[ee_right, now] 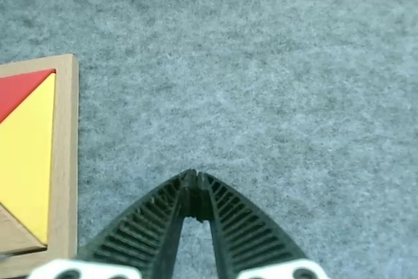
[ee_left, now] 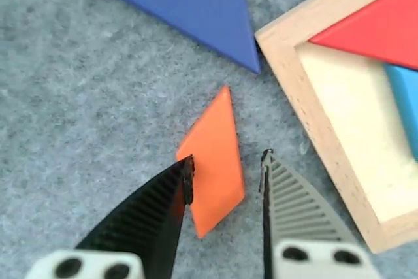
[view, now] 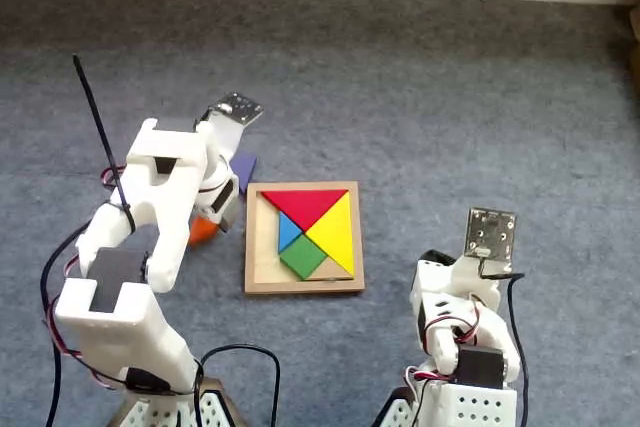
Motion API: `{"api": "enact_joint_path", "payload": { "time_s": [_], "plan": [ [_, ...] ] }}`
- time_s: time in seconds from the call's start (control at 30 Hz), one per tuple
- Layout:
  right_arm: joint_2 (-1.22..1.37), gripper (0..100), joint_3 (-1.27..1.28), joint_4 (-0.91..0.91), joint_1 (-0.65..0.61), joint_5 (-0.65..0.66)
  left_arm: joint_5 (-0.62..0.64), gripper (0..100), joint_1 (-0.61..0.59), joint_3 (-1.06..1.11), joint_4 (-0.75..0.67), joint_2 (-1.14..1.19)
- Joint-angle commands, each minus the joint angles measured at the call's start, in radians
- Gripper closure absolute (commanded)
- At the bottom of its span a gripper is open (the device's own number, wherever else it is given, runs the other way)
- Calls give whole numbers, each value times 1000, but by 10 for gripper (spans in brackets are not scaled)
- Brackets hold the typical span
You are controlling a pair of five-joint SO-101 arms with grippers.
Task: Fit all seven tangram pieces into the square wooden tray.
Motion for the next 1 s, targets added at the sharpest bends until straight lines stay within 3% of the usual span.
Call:
{"api": "enact_joint_path", "payload": {
  "time_s": [0.0,0.47,0.7,0.97],
  "plan": [
    [4,994,110,-21,10,-8,14,824,21,-8,-3,8],
    [4,994,110,-21,10,-5,21,830,-58,-257,95,199],
    [4,994,110,-21,10,-3,15,950,-48,-291,114,197],
    [4,994,110,-21,10,-3,20,995,36,-407,324,107]
  ]
}}
